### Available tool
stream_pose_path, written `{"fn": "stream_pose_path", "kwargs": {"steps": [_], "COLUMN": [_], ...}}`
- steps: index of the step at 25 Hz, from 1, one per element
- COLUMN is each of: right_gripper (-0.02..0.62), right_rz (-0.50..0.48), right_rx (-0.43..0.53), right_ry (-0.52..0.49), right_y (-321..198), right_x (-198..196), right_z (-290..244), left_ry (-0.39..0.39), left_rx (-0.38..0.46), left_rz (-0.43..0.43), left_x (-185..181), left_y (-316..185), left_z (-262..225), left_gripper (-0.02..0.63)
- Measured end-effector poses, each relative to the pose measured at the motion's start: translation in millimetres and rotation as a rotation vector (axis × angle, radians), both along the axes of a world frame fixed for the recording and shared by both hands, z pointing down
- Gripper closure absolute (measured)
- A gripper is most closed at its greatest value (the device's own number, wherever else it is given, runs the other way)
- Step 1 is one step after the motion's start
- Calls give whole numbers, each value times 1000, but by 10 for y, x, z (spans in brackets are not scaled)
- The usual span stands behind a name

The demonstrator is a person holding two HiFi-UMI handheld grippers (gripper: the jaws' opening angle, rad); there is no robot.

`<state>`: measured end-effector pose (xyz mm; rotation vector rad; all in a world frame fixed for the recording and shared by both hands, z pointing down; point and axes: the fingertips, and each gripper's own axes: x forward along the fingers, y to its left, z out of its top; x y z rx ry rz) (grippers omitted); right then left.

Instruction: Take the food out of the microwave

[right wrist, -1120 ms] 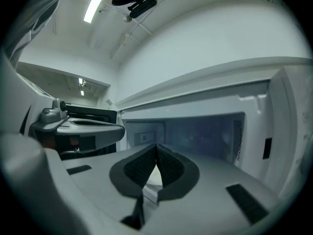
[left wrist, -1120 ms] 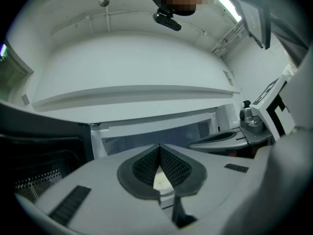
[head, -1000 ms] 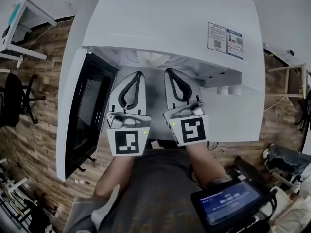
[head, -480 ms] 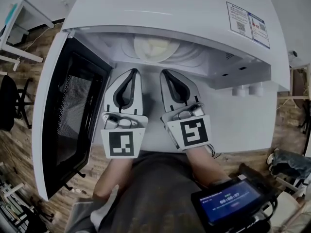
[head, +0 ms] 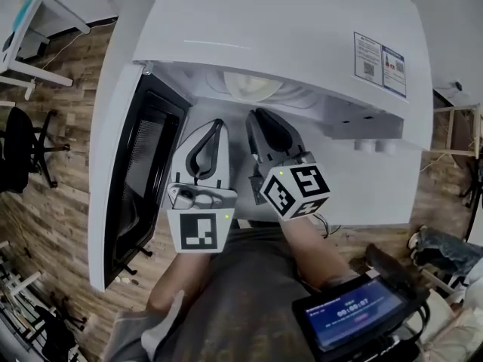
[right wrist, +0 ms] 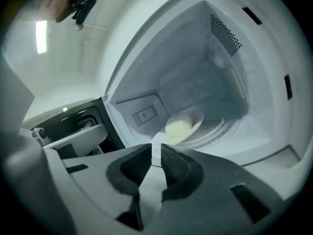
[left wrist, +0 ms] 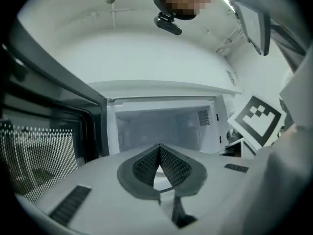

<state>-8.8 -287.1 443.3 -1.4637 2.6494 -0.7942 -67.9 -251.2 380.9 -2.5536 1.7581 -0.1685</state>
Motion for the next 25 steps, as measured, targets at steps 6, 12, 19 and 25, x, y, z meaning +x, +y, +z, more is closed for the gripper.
{"fn": "stream_pose_path", "kwargs": {"steps": [6, 12, 19, 25], "right_gripper": [500, 460, 531, 546], "right_rz": [73, 131, 170, 187], "right_rx": [-250, -365, -428, -434], "right_ry": [-237, -436, -573, -606], "right_y": [-53, -192, -309, -253], "right_x": [-44, -64, -127, -70], "right_z": [170, 152, 171, 181], "left_ry": [-25, -5, 0, -8], "left_rx": [-51, -72, -99, -89], "left_rz": [38, 63, 92, 93], "left_x": [5, -7, -6, -26], "left_y": [47, 20, -30, -53], "left_z": [-76, -147, -124, -140], "left_gripper": [600, 600, 600, 600]}}
